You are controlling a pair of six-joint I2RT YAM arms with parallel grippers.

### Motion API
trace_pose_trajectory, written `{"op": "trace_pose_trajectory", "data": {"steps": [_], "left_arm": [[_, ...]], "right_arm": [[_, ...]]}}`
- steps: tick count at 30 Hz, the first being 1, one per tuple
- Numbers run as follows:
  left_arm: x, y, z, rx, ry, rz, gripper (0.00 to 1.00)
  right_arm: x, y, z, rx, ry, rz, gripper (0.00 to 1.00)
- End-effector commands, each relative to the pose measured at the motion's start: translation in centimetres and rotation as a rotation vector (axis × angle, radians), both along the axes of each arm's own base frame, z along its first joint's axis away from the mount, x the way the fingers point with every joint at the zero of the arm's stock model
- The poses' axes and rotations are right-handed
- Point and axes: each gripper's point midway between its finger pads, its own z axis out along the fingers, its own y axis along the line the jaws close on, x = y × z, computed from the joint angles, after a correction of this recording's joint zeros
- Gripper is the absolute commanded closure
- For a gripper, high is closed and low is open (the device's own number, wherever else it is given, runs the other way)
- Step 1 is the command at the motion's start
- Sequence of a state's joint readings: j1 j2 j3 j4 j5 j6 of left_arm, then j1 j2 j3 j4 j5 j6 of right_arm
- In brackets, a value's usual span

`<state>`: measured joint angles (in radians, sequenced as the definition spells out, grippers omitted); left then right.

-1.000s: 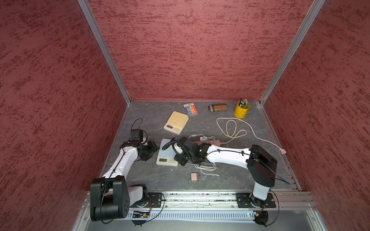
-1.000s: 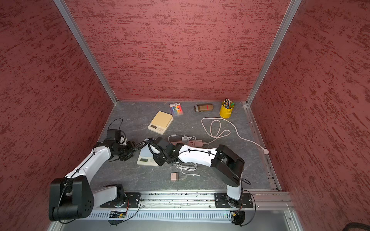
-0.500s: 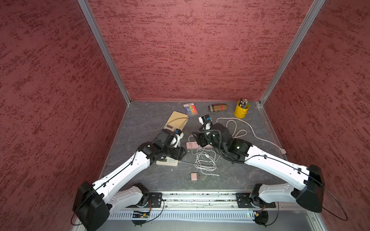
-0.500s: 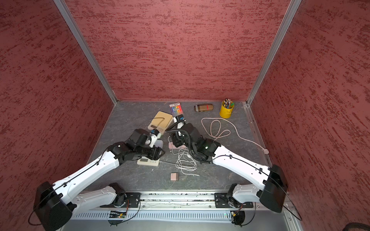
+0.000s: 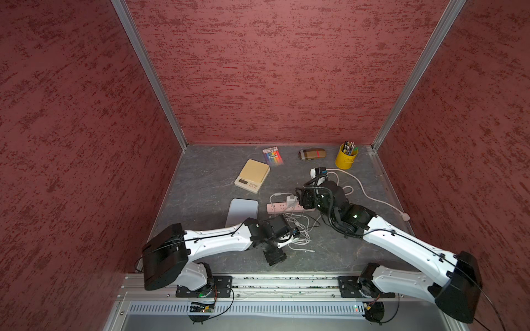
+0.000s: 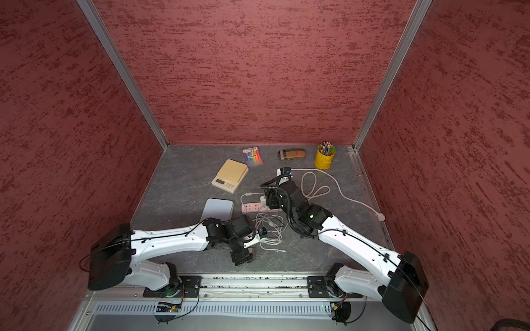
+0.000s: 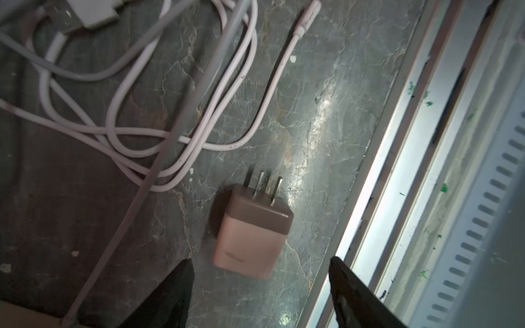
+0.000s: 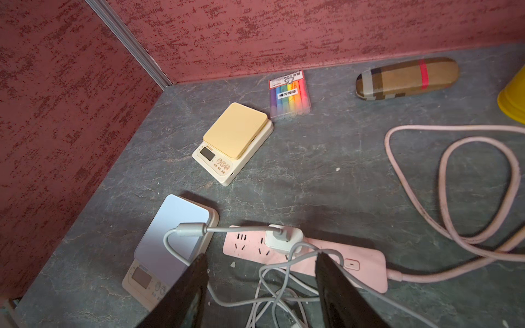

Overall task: Charge the electronic scale
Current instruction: Pick up the plug from the center of the board.

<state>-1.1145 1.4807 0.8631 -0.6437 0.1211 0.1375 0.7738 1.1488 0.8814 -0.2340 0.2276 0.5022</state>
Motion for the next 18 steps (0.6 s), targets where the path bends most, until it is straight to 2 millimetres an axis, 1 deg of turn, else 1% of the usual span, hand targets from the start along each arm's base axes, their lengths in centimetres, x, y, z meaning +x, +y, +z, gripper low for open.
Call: {"op": "trace_pose_trajectory", "data": {"steps": [1,6,8,11,15,18], "left_arm": [[0.9,-0.2,-0.4,0.048,-0.017,-0.017,0.24],[1.5,0.0,-1.7,0.101,-0.019,-0.050,0.24],[1.6,0.1,-2.1,0.113,-0.003,-0.056,0.27],[1.4,0.4,-2.5,0.120,0.020,-0.073,0.33],[0.8,0.5,-2.6,0.111,0.035,-0.101,0.40],[0.4,0.5,-2.5,0.103,0.045,-0.119,0.46]], "right_arm": [[0.1,0.7,0.2,0.059,0.023,0.008,0.36],[0.2,0.4,-0.7,0.051,0.037,-0.001,0.35],[0.3,0.2,-0.7,0.054,0.035,-0.010,0.35],[0.5,-0.7,-0.7,0.049,0.034,-0.040,0.34],[0.6,-2.0,-0.8,0.063,0.040,-0.080,0.34],[0.7,-2.8,-0.9,0.081,0.051,-0.100,0.33]]}}
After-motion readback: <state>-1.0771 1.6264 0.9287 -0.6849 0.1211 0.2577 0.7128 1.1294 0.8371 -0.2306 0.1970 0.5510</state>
